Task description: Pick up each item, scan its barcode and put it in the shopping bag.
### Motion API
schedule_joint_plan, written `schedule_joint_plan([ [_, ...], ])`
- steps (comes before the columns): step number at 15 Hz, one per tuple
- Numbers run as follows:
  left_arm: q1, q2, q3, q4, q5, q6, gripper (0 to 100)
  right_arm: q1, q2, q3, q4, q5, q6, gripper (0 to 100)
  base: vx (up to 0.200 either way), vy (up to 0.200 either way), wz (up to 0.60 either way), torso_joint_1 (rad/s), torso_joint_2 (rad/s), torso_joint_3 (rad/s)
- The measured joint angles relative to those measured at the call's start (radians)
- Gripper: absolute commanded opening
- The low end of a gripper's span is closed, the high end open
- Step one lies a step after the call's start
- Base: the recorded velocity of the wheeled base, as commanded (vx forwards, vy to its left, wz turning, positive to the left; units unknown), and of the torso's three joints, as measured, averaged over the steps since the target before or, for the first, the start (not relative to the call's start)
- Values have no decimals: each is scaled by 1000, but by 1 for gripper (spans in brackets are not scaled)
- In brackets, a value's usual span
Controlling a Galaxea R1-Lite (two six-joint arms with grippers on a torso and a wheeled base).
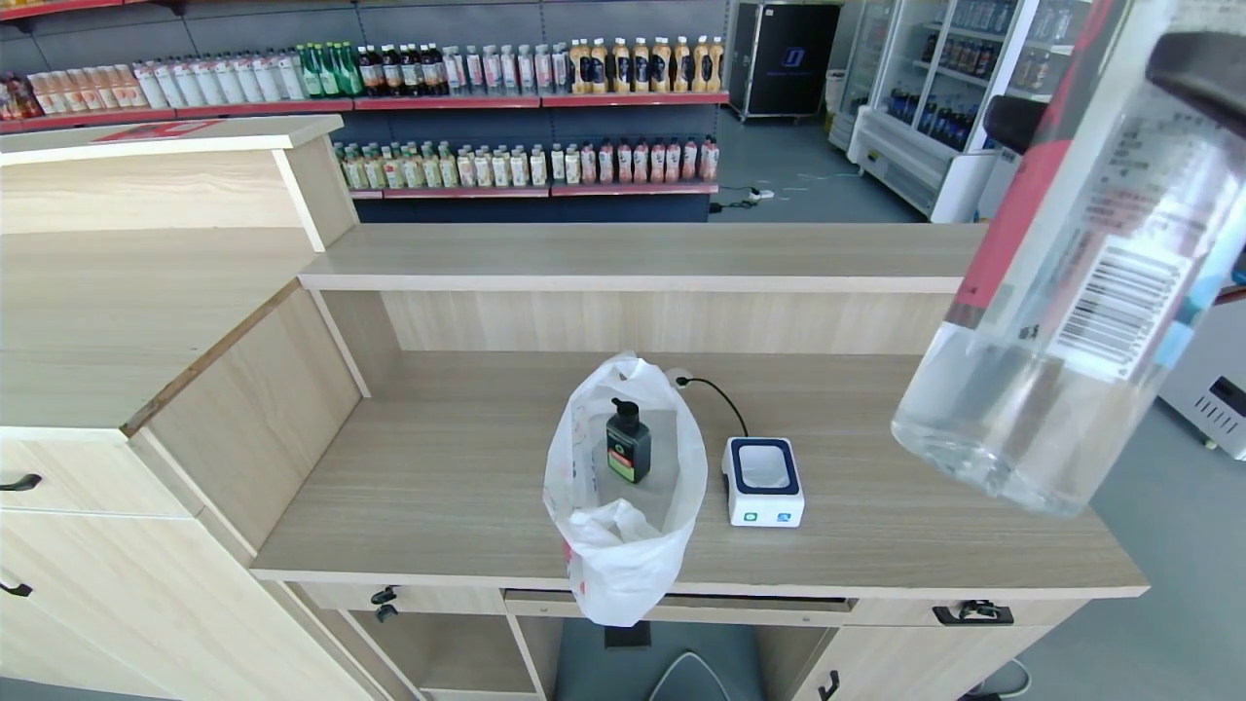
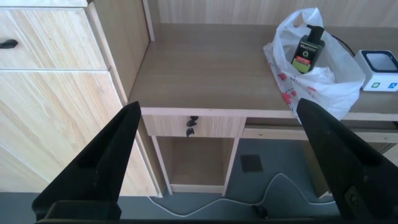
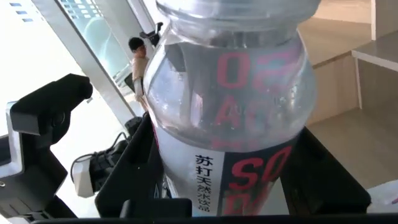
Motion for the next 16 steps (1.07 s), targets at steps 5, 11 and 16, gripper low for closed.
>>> schedule_joint_plan([
  [5,0,0,0,0,0,0,100,13,-27,18,5,36,93,0,0,0,0,0,0,0],
  [11,0,0,0,0,0,0,100,15,-44,60,7,84,93,0,0,0,0,0,0,0],
  [16,0,0,0,0,0,0,100,15,-39,76,7,89,90,0,0,0,0,0,0,0],
])
